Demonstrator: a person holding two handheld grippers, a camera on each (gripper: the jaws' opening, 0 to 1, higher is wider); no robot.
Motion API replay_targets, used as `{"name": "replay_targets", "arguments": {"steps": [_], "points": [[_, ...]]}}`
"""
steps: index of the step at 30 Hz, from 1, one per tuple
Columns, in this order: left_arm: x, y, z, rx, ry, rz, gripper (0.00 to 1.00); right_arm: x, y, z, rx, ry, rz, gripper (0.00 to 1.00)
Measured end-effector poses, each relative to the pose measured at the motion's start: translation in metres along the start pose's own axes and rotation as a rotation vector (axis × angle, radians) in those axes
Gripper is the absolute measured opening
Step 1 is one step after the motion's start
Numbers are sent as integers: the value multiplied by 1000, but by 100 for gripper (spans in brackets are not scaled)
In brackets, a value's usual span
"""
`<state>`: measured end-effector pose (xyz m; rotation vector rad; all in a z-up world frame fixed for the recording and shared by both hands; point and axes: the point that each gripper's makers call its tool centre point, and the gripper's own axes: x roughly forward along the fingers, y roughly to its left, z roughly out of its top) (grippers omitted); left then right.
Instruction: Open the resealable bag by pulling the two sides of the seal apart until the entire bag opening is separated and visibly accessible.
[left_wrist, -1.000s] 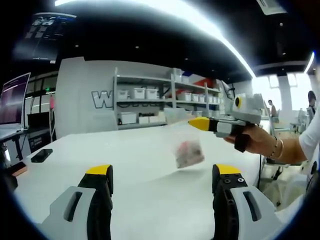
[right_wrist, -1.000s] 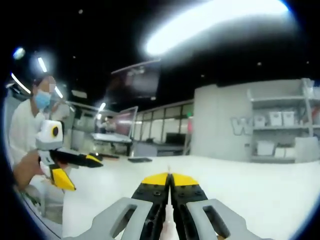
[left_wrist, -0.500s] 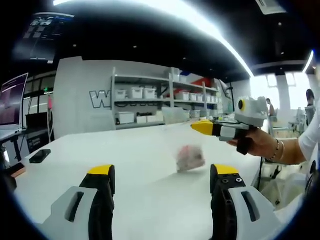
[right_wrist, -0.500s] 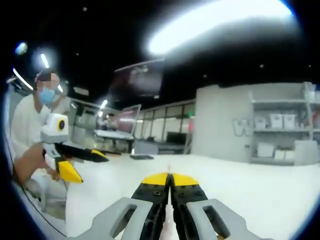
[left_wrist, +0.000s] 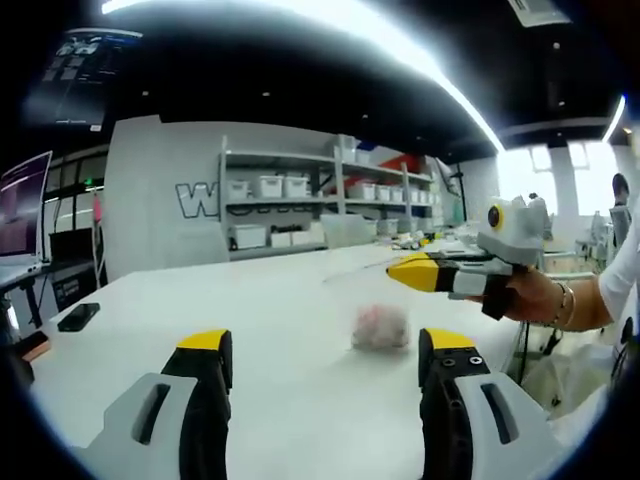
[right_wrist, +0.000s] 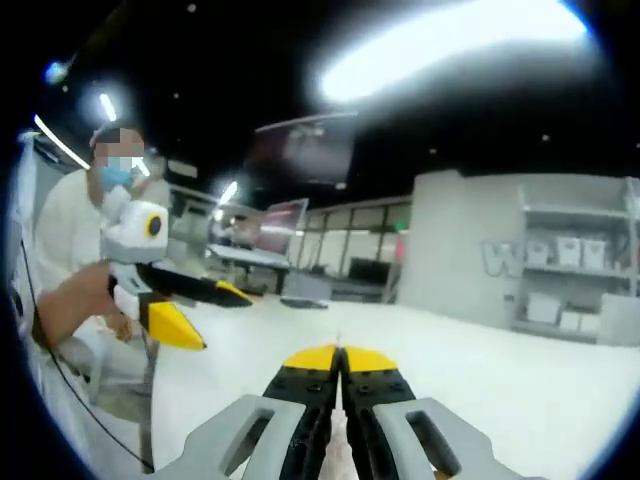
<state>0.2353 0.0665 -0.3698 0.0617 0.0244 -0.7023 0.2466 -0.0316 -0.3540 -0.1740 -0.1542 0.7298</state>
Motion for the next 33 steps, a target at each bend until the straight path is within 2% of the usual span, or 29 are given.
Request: {"name": "replay_targets", "arguments": {"steps": [6, 10, 20, 26, 33], "points": [[0, 4, -2, 4, 9, 2, 74, 5, 15, -6, -25, 14, 30, 0], [-2, 10, -9, 8, 28, 13, 73, 8, 25, -10, -35, 24, 51, 0], [-7, 18, -16, 15, 41, 21, 65, 12, 49, -18, -181, 68, 83, 0], [-9, 18, -19, 30, 52, 13, 62, 13, 62, -27, -228, 106, 110, 0], [-14, 20, -20, 64, 68, 19, 58, 13, 66, -28, -277, 121, 119, 0]]}}
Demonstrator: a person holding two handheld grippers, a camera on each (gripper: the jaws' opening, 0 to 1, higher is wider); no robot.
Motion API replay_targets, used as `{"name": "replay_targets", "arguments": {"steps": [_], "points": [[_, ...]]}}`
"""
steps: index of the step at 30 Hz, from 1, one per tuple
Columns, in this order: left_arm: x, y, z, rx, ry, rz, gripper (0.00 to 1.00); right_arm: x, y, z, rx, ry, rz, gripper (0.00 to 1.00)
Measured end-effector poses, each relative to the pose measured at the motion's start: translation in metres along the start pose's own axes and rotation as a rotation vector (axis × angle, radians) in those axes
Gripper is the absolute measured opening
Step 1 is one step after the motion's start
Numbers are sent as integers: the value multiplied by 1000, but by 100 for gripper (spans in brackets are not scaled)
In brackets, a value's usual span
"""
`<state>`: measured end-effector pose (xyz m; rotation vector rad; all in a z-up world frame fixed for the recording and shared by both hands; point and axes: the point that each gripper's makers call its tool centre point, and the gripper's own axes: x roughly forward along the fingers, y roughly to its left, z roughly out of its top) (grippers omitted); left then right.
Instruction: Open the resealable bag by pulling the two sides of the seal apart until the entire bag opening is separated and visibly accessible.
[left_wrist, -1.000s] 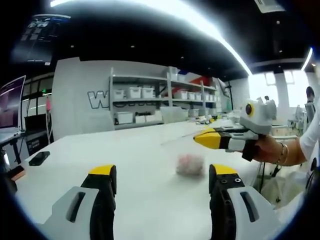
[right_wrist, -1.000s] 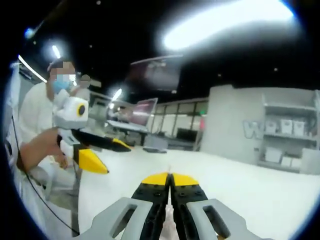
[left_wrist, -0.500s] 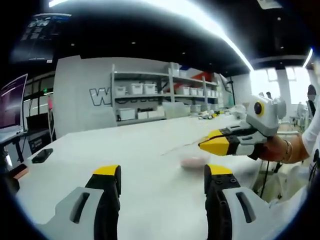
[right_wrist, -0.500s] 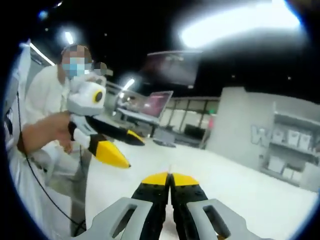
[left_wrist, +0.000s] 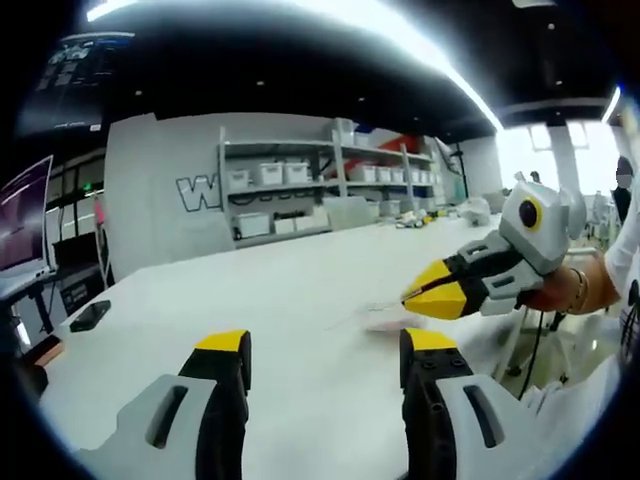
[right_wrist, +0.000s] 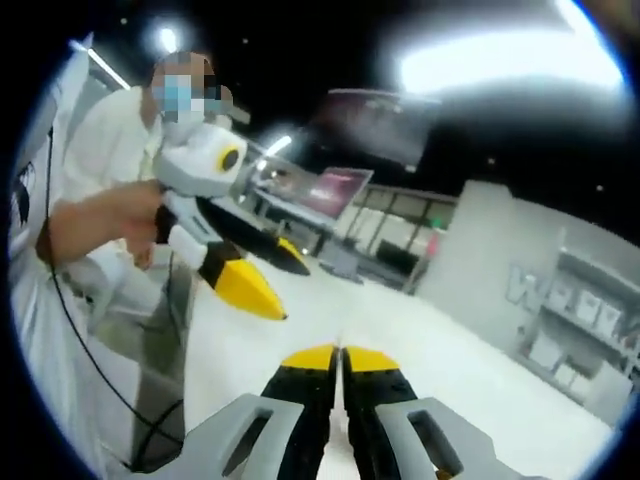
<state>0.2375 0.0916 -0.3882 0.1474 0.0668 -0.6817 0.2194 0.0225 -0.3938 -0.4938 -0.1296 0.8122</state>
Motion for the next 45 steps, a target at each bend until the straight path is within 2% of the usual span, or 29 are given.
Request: {"name": "replay_targets", "arguments": {"steps": [4, 7, 12, 22, 28, 35, 39, 45], "points": [[-2, -1, 0, 16, 3, -4, 56, 0, 6, -8, -1, 39, 27, 1], [-4, -3, -2, 28, 8, -11, 55, -1, 10, -15, 3, 75, 46, 6], [-5, -5, -2, 37, 11, -17, 54, -2, 12, -18, -41, 102, 60, 6], [-6, -12, 0, 49, 5, -37, 54, 16, 19, -24, -81, 169, 93, 6], [-7, -20, 2, 103, 2, -82, 51, 13, 24, -21, -80, 157, 92, 0], [-1, -39, 3, 335, -6, -129, 33, 2, 17, -12, -31, 113, 57, 0], [3, -45, 4, 360, -4, -137, 31, -2, 16, -10, -7, 97, 46, 0], [4, -40, 3, 363, 4, -123, 31, -4, 16, -9, 24, 83, 36, 0]]}}
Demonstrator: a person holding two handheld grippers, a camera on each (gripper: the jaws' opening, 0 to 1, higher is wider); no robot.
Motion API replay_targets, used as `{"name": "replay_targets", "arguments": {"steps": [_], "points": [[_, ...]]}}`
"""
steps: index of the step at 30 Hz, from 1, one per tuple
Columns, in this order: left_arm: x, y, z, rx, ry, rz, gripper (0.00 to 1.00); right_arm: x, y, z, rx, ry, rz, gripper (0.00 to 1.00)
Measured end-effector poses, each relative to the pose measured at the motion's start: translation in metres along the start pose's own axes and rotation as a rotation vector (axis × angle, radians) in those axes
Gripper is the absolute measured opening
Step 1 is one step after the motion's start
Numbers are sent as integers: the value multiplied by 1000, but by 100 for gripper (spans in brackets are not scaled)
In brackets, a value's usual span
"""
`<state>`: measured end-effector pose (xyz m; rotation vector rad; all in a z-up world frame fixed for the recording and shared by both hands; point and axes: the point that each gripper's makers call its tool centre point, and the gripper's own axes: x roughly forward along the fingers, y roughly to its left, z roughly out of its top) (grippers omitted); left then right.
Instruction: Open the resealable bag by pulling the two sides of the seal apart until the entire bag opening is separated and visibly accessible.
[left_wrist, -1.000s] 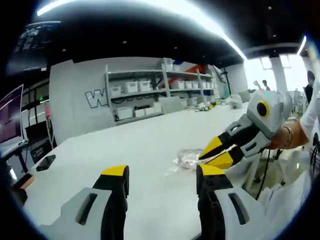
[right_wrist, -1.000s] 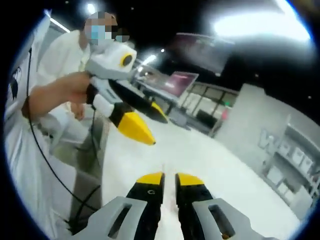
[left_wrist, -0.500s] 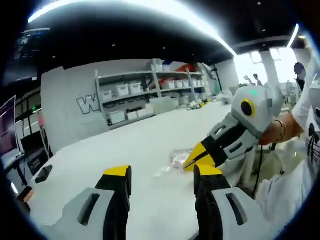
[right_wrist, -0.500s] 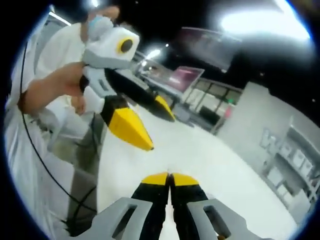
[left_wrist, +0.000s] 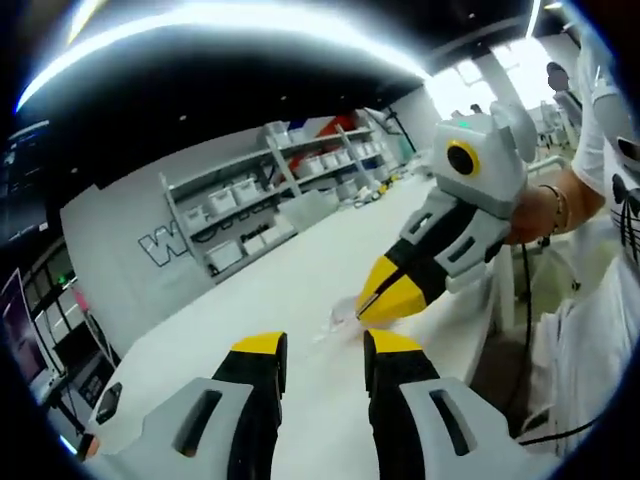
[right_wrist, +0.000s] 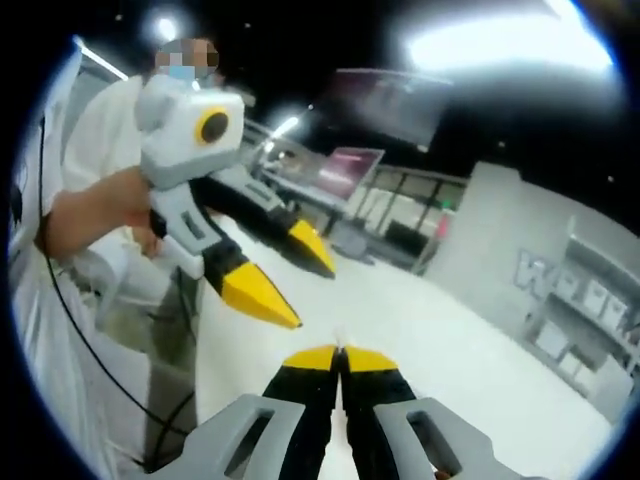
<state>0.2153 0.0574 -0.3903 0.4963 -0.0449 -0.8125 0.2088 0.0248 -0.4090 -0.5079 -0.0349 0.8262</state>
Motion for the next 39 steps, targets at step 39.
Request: {"name": "replay_targets", "arguments": {"steps": [39], "points": [[20, -9, -14, 594, 92, 59, 6, 3, 0, 0, 73, -24, -4, 0]]}}
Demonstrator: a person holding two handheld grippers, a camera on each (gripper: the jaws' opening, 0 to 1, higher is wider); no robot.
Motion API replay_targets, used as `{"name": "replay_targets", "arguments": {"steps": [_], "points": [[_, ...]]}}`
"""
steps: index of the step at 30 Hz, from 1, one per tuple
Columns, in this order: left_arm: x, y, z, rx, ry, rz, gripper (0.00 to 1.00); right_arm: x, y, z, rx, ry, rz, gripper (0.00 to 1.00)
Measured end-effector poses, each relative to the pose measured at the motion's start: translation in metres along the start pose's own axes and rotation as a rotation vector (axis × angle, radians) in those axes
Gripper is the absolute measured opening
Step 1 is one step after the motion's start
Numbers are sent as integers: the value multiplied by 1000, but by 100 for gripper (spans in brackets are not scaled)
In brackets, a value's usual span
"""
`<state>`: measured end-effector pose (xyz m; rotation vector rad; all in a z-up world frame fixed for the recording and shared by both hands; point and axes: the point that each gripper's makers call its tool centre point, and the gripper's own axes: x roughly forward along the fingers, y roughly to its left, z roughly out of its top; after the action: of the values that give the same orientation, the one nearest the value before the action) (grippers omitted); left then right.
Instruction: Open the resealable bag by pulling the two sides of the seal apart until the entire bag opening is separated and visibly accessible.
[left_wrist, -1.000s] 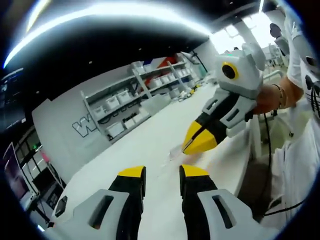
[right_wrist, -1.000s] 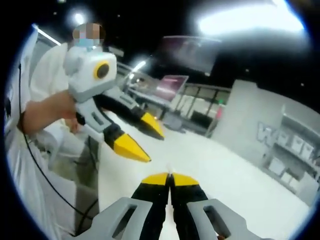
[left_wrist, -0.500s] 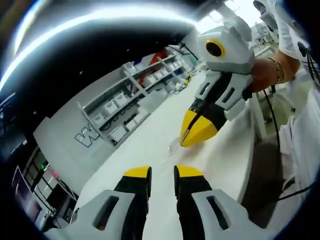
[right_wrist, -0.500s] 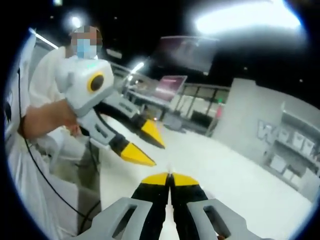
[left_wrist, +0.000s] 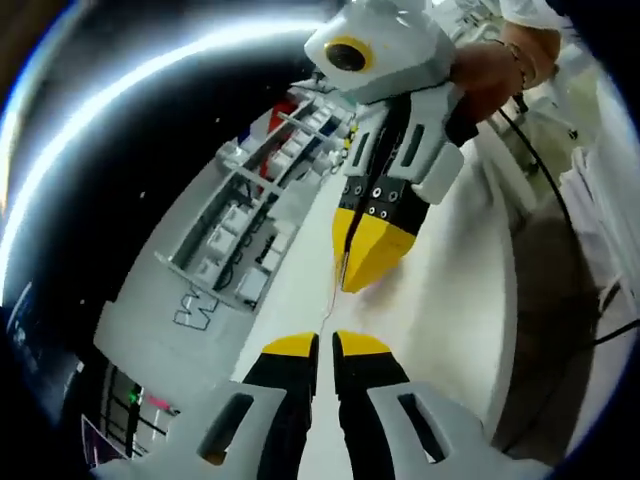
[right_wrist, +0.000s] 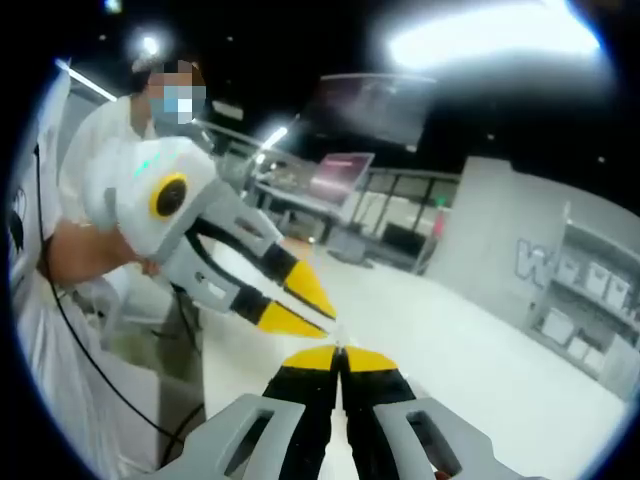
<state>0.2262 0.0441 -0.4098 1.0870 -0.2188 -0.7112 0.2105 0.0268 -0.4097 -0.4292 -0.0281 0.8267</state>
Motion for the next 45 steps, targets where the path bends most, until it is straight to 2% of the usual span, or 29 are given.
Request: {"name": "replay_targets", "arguments": {"steps": [3, 11, 29, 37, 45], "points": [[1, 3, 2, -2, -3, 17, 6, 1, -1, 0, -1, -1, 2, 0], [4, -4, 2, 39, 11, -11, 6, 1, -2, 1, -2, -2, 4, 0], [1, -10, 16, 86, -20, -17, 6, -2, -2, 0, -5, 2, 3, 0], [3, -3, 14, 95, -9, -7, 6, -3, 1, 1, -20, 4, 7, 0], [0, -10, 16, 126, -6, -26, 6, -3, -1, 2, -16, 3, 3, 0]]}}
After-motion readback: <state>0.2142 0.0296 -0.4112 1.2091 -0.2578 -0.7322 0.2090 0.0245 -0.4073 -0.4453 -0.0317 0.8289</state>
